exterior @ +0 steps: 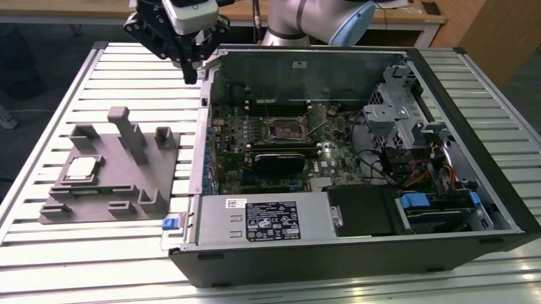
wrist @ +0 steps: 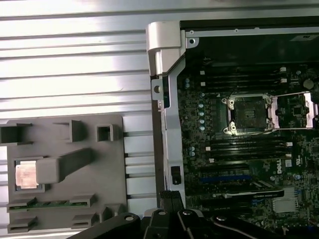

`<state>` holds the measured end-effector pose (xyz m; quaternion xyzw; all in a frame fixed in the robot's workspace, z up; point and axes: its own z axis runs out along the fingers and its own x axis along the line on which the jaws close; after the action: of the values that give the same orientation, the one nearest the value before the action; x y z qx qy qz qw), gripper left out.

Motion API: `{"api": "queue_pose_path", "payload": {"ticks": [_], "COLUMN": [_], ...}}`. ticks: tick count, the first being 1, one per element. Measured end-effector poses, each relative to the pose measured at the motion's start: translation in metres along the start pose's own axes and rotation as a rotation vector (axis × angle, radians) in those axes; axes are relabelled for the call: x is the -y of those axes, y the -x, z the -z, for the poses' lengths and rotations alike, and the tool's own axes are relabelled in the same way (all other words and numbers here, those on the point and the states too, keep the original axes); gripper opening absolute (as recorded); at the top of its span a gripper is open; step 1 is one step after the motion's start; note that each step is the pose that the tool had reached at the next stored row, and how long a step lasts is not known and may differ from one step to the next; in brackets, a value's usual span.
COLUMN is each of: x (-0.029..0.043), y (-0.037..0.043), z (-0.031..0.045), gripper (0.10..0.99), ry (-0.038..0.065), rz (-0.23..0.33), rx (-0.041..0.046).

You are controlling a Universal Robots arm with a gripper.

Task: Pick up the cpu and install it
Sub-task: 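Reach for the cpu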

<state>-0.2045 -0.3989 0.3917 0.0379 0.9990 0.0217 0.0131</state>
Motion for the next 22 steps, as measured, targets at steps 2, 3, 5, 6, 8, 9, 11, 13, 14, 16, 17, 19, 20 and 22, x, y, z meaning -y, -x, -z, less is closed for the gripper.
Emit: {"api": "queue_pose_path", "payload": {"ticks": [2, 3, 5, 6, 8, 9, 11, 13, 14, 16, 17, 19, 20, 22], "x": [0.0001, 0.0001, 0.0002, 0.0002, 0.0003, 0.0004, 0.0005, 0.0005, 0.0006, 0.0007, 0.0008, 0.0009, 0.0009, 0.001], "y": [-0.001, -0.0015, -0.0025, -0.003, -0.004, -0.0045, -0.0058, -0.0071, -0.0077, -0.0091, -0.0098, -0.0112, -0.0119, -0.0134], "z": [0.0, 0.0, 0.0, 0.0, -0.0001, -0.0001, -0.0001, -0.0001, -0.0001, -0.0001, 0.0, 0.0, 0.0, 0.0], "gripper": [0.106, 0.106, 0.106, 0.106, 0.106, 0.106, 0.106, 0.106, 0.106, 0.106, 0.106, 0.106, 0.106, 0.106], "ry": [0.0, 0.0, 0.0, 0.0, 0.0, 0.0, 0.0, 0.0, 0.0, 0.0, 0.0, 0.0, 0.0, 0.0], "rz": [0.0, 0.0, 0.0, 0.0, 0.0, 0.0, 0.0, 0.0, 0.0, 0.0, 0.0, 0.0, 0.0, 0.0], "rx": [0.0001, 0.0, 0.0, 0.0, 0.0, 0.0, 0.0, 0.0001, 0.0, 0.0, 0.0, 0.0, 0.0, 0.0]}}
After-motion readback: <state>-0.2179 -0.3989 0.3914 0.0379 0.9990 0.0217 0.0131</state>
